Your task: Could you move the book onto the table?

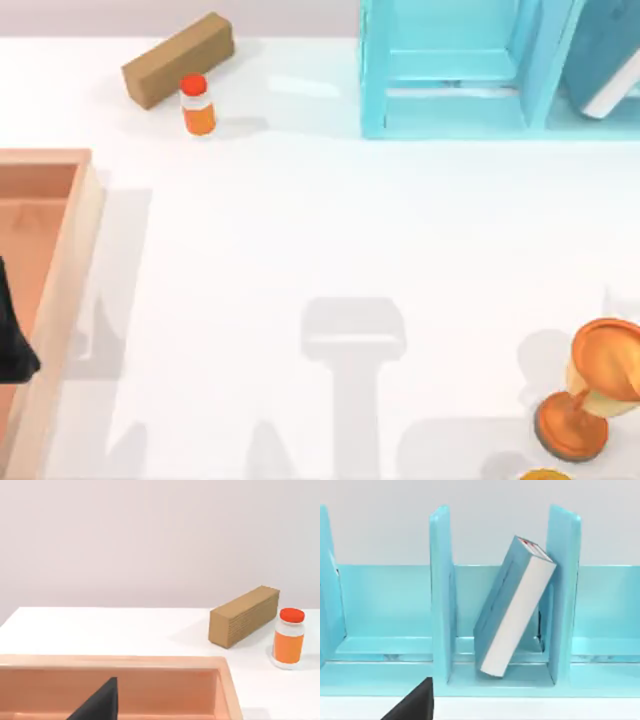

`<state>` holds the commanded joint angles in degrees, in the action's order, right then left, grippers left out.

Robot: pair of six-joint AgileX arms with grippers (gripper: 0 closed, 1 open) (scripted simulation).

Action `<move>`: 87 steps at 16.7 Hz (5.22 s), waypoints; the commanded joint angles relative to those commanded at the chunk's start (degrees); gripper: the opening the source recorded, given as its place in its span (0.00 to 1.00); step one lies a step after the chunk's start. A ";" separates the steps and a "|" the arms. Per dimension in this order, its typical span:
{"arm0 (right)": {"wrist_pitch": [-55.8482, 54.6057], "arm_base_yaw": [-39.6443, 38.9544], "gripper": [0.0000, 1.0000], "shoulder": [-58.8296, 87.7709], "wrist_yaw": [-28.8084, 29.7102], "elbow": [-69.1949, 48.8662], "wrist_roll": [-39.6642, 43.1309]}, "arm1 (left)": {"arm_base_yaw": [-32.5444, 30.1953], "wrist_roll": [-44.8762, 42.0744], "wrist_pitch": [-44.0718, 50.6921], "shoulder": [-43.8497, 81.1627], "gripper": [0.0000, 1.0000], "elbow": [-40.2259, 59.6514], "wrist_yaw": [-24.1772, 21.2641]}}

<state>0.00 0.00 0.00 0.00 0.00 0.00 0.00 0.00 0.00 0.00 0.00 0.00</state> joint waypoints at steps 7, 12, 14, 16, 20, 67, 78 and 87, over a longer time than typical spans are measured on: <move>-1.35 3.01 1.00 8.15 -1.18 -10.60 -2.19 | 0.00 0.00 0.00 0.00 1.00 0.00 0.00; -6.10 6.50 1.00 32.27 -5.21 -27.44 -7.04 | 0.00 0.00 0.00 0.00 1.00 0.00 0.00; -9.15 7.54 1.00 45.58 -7.34 -34.56 -9.21 | 0.00 0.00 0.00 0.00 1.00 0.00 0.00; -12.69 8.41 1.00 59.63 -9.52 -41.14 -11.36 | 0.00 0.00 0.00 0.00 1.00 0.00 0.00; -19.87 9.66 1.00 85.08 -13.40 -51.06 -14.86 | 0.00 0.00 0.00 0.00 1.00 0.00 0.00; -27.83 5.97 0.00 129.83 -14.08 -79.05 -18.97 | 0.00 0.00 0.00 0.00 1.00 0.00 0.00; -26.06 5.16 0.00 120.32 -7.26 -70.58 -18.49 | 0.00 0.00 0.00 0.00 1.00 0.00 0.00; -1.03 7.00 0.00 81.74 -9.43 -59.66 -17.57 | 0.00 0.00 0.00 0.00 1.00 0.00 0.00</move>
<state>-1.03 7.00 81.74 -9.43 -59.66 -17.57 0.00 0.00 0.00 0.00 0.00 0.00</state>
